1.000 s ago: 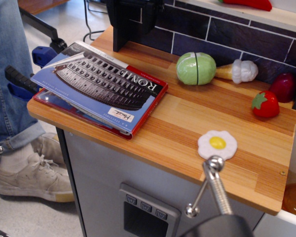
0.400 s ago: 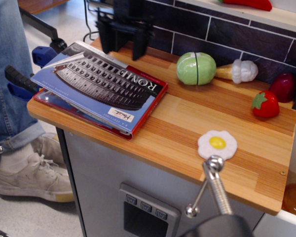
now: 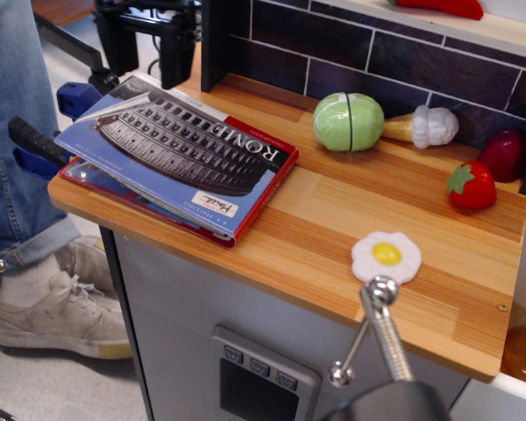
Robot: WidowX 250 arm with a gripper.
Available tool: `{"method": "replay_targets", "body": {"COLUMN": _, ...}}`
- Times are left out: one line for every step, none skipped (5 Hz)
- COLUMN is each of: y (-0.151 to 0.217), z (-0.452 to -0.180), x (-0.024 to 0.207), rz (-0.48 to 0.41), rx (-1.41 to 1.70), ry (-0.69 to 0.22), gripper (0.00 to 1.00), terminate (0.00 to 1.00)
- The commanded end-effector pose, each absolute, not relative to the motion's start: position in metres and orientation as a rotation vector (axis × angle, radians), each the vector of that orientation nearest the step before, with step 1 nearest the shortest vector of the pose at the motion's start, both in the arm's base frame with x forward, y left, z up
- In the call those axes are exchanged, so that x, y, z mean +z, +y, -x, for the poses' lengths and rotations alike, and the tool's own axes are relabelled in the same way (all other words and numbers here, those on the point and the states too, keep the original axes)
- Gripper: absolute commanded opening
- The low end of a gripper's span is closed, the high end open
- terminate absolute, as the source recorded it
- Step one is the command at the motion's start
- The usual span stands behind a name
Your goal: Open book
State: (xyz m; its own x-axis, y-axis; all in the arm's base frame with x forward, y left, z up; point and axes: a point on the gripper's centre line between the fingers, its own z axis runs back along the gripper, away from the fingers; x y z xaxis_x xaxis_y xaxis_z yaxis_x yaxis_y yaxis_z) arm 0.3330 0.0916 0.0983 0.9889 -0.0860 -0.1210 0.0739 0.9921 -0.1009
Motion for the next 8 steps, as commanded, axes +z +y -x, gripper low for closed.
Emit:
{"method": "replay_targets", "body": {"y": 0.132, "z": -0.317, "x": 0.11, "rz": 0.055, "rx": -0.067, "ry": 0.022, "gripper": 1.0, "terminate": 0.0}}
{"method": "replay_targets", "body": {"y": 0.141, "z": -0.31, "x": 0.102, "rz": 0.049, "rx": -0.074, "ry": 0.01, "gripper": 1.0, "terminate": 0.0}}
{"method": "replay_targets", "body": {"y": 0.143, "z": -0.308, "x": 0.094, "rz": 0.067, "rx": -0.077, "ry": 0.0, "gripper": 1.0, "terminate": 0.0}}
{"method": "replay_targets", "body": {"y": 0.144, "z": -0.311, "x": 0.077, "rz": 0.052, "rx": -0.08, "ry": 0.008, "gripper": 1.0, "terminate": 0.0}}
{"method": "replay_targets", "body": {"y": 0.141, "z": -0.309, "x": 0.066, "rz": 0.046, "rx": -0.09, "ry": 0.009, "gripper": 1.0, "terminate": 0.0}}
{"method": "replay_targets", "body": {"y": 0.135, "z": -0.309, "x": 0.063, "rz": 0.051, "rx": -0.1, "ry": 0.007, "gripper": 1.0, "terminate": 0.0}}
{"method": "replay_targets", "body": {"y": 0.124, "z": -0.306, "x": 0.061, "rz": 0.092, "rx": -0.12, "ry": 0.017, "gripper": 1.0, "terminate": 0.0}}
{"method": "replay_targets", "body": {"y": 0.114, "z": -0.308, "x": 0.068, "rz": 0.088, "rx": -0.13, "ry": -0.014, "gripper": 1.0, "terminate": 0.0}}
